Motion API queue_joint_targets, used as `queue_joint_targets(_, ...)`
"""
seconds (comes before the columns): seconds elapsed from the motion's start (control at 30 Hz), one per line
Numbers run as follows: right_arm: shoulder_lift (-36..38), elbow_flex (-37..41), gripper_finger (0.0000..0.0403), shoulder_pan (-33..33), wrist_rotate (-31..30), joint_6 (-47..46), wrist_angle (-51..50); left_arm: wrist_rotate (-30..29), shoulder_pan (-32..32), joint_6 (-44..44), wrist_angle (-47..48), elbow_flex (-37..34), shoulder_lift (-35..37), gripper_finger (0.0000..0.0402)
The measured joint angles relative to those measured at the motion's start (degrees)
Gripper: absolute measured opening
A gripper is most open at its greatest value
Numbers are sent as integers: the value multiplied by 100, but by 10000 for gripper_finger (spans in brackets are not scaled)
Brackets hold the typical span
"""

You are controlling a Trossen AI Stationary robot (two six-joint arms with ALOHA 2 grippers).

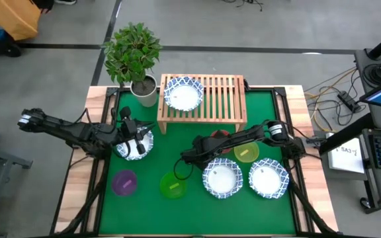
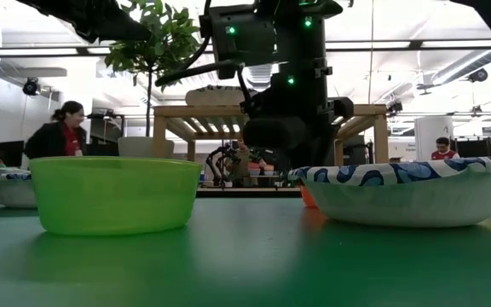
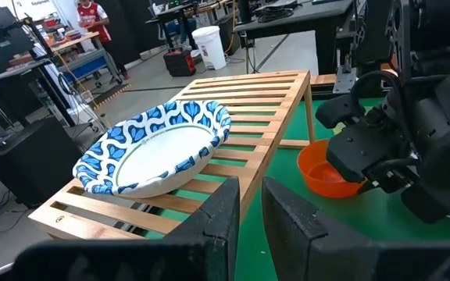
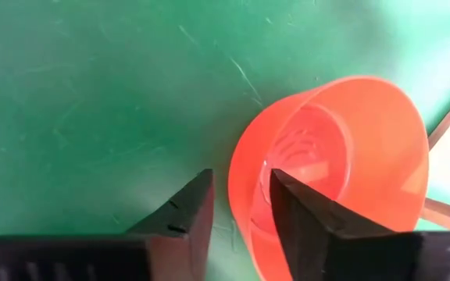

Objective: Place and stack bowls onto a shelf
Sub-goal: Put the orange bowl on the shelf

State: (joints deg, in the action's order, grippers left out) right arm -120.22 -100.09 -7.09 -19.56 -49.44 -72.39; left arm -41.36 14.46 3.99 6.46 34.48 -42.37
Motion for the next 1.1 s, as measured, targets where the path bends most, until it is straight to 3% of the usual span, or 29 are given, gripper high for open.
queue_joint_targets(0.27, 0, 0, 14, 0, 38, 149, 6, 0, 1, 0, 0, 0, 0, 39)
queue_joint_targets(0.53, 181, -92, 9, -13, 122, 473, -28, 0, 1, -1, 0, 0, 0, 39)
queue_joint_targets(0.7, 388, -334, 9, -58, 622, 1077, 52, 0, 0, 0, 0, 0, 0, 39)
queue_joint_targets(1.1, 503, -1941, 9, -511, 1876, 2646, 173, 0, 0, -1, -1, 0, 0, 39)
